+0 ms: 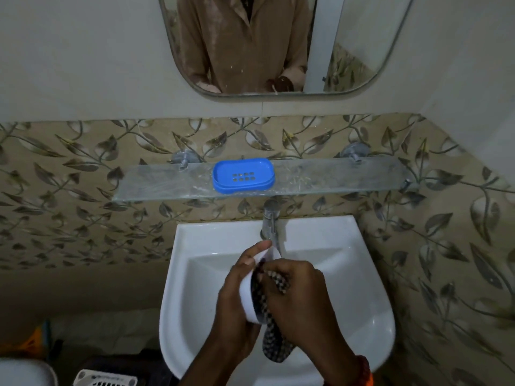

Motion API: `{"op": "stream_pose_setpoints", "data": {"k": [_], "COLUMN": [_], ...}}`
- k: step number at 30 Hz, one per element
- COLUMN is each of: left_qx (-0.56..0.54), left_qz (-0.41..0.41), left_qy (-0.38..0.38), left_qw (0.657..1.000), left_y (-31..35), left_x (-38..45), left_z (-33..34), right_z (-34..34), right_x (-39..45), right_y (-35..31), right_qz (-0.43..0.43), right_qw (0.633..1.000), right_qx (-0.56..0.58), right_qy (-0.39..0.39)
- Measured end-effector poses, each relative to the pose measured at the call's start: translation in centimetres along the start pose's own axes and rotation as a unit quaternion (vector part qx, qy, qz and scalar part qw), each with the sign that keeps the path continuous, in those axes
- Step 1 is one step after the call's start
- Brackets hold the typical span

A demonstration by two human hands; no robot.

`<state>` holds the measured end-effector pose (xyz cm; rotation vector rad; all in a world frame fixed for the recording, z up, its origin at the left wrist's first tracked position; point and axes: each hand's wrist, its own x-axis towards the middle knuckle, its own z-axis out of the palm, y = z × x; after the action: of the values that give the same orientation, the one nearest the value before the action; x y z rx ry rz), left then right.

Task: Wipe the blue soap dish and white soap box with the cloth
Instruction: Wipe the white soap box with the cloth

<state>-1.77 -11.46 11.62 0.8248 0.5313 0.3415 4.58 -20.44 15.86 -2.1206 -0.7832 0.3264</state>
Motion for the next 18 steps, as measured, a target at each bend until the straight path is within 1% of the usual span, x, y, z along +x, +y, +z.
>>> {"op": "stream_pose_setpoints", "data": {"k": [1,2,4,6,8,9,11,13,15,18], "left_qx": [-0.026,-0.052,-0.081,-0.082,-0.074,-0.073,-0.090,-0.079,-0.062,-0.040], "left_qz": [-0.016,-0.017,-0.029,-0.061,-0.075,-0.074,-0.036,0.002,0.018,0.020], "left_qy": [0.011,0.012,0.008,-0.013,-0.020,-0.015,-0.021,-0.023,0.002,0.009], "left_qw": [0.999,0.998,0.996,0.995,0.994,0.994,0.995,0.997,0.998,0.999], "left_y": [0.2,0.8,1.5,2.0,1.9,2.1,2.3,2.7,2.5,2.3], "left_x": [0.2,0.4,0.7,0.6,0.5,0.5,0.8,1.1,1.1,1.2], "left_z": [-0.3,-0.4,-1.1,-0.8,-1.0,-1.1,-1.4,-1.2,-1.2,-1.4], "right_z": [0.1,0.4,0.6,0.3,0.0,-0.1,0.0,0.4,0.7,0.4], "right_x": [-0.5,-1.1,-1.8,-1.4,-0.6,-0.1,0.4,0.8,1.0,0.9], "right_y": [-0.3,-0.6,-0.6,-0.2,0.0,-0.1,-0.2,0.1,0.6,0.8], "right_qz": [-0.012,-0.044,-0.112,-0.145,-0.172,-0.175,-0.157,-0.139,-0.133,-0.087], "right_qw": [0.999,0.996,0.989,0.986,0.980,0.976,0.969,0.963,0.969,0.982], "right_qx": [0.029,0.051,0.059,0.021,-0.070,-0.114,-0.184,-0.223,-0.187,-0.075], "right_qy": [-0.032,-0.061,-0.080,-0.080,-0.072,-0.061,-0.041,-0.055,-0.093,-0.148]}}
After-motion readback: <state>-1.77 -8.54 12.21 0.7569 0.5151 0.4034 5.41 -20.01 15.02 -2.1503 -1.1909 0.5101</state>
